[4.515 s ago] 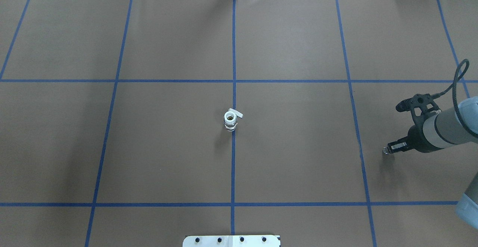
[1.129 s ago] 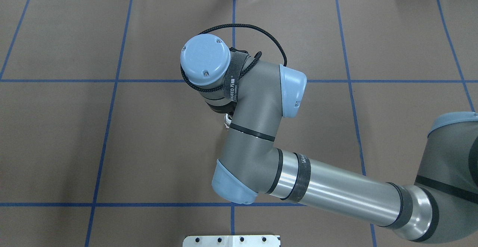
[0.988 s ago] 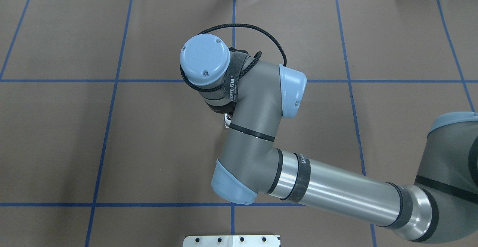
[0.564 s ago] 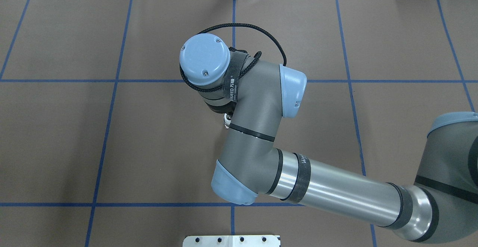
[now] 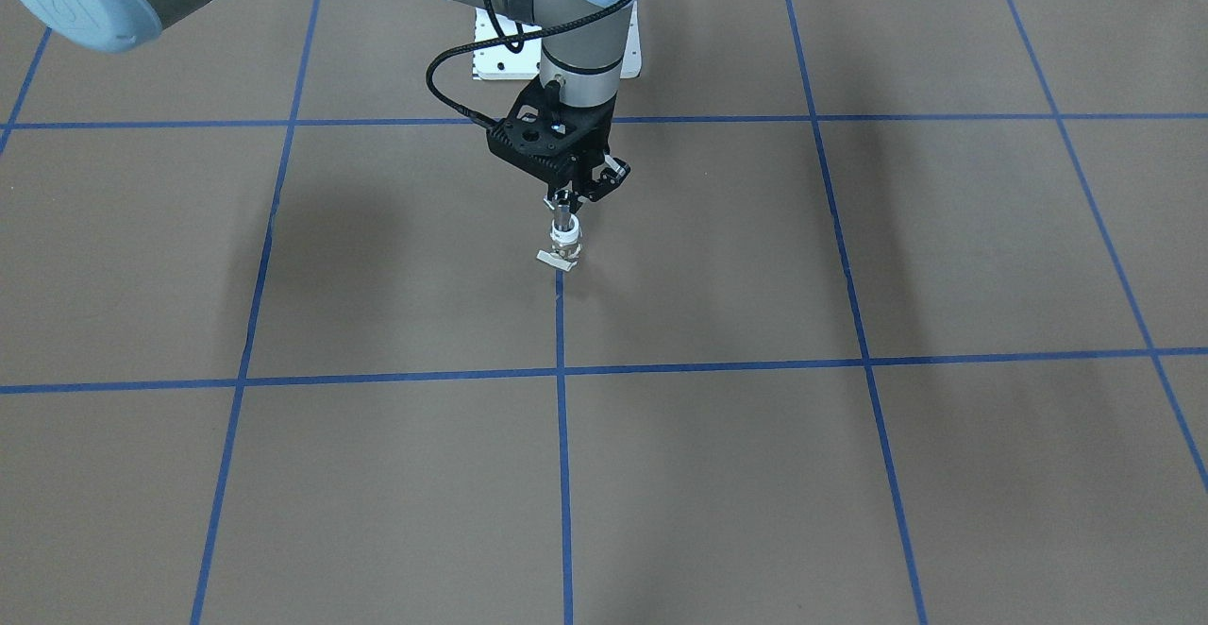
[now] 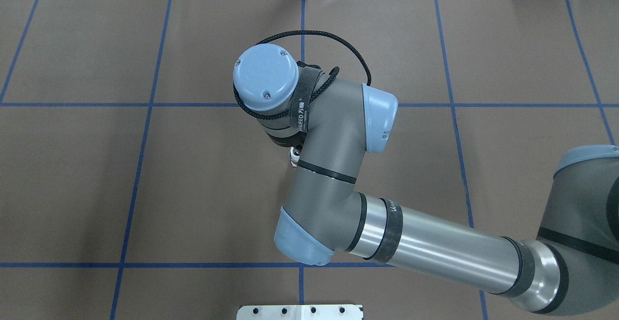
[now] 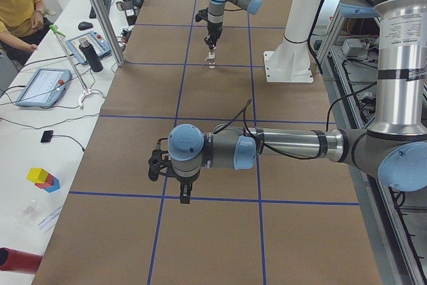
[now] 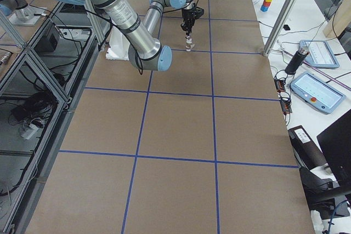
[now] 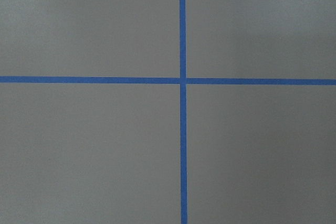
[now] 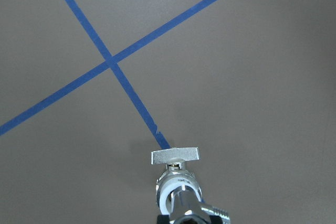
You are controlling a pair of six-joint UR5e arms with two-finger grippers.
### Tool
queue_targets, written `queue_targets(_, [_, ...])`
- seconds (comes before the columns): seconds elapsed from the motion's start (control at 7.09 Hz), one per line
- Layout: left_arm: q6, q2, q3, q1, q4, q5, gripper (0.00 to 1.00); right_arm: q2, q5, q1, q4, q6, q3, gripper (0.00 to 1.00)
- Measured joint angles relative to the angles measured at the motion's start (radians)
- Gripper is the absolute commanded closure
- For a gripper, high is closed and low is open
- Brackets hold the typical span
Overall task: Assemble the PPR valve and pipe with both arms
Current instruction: 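Lower the chrome valve onto the pipe piece and press it in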
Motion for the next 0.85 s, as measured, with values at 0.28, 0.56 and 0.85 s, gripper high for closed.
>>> queue_targets(0.28, [-0.001,-0.001,0.000,0.001,0.000,0.000,0.00,0.000,0.000,-0.002,0.002,-0.001,0.000,1.00])
queue_targets(0.56, [-0.002,-0.002,0.000,0.001,0.000,0.000,0.00,-0.003,0.000,-0.005,0.003,-0.004,-0.003,0.96])
queue_targets(0.85, [-0.002,-0.003,0.000,0.001,0.000,0.000,0.00,-0.003,0.000,-0.006,0.004,-0.032,-0.003,0.00])
